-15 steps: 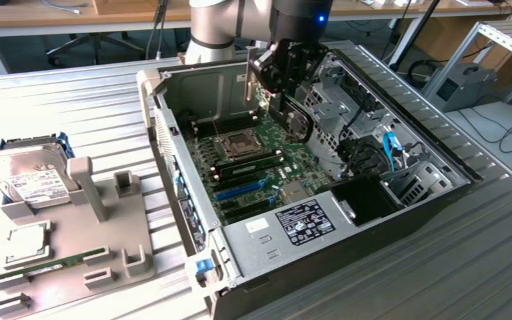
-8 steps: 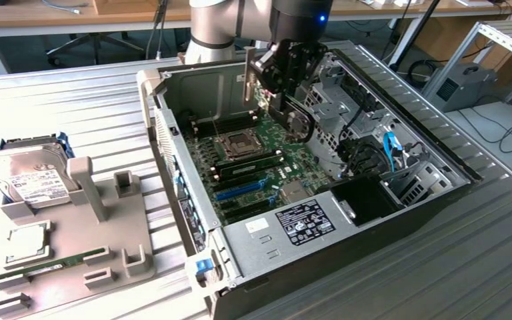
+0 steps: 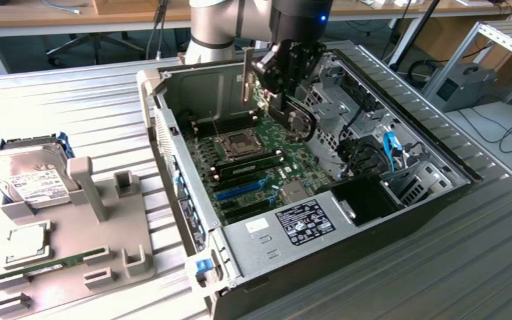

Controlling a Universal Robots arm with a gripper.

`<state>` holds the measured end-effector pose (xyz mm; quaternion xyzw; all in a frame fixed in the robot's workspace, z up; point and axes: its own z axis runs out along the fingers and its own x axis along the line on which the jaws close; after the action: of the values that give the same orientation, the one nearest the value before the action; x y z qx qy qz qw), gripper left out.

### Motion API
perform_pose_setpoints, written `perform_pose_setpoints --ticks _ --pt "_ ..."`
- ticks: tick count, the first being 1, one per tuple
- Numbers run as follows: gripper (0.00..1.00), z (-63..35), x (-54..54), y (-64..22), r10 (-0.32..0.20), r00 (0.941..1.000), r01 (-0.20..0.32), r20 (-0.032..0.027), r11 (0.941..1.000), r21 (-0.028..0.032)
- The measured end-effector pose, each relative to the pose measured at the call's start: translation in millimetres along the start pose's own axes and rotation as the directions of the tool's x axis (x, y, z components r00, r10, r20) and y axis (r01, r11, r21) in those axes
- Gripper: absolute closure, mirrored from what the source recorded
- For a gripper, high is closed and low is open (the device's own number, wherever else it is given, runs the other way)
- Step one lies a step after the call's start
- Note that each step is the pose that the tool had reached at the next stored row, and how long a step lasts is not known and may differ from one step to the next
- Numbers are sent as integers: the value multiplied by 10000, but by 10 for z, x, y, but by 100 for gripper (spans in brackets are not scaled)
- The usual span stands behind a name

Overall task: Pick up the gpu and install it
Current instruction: 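Insert the gpu into the slot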

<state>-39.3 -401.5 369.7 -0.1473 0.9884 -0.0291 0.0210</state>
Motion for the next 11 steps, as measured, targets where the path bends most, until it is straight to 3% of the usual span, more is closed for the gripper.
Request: perform_pose_setpoints --ticks 2,4,6,8,10,11 --pt "74 0 0 0 -117 9999 117 8 9999 -4" --pt "74 0 0 0 -1023 9947 1024 68 9947 -31" --pt "74 0 0 0 -2080 9780 2081 141 9781 -55" --pt "74 0 0 0 -3060 9518 3062 212 9519 -70" --pt "74 0 0 0 -3624 9317 3627 255 9319 -76" --pt "74 0 0 0 -4016 9154 4019 285 9156 -79"
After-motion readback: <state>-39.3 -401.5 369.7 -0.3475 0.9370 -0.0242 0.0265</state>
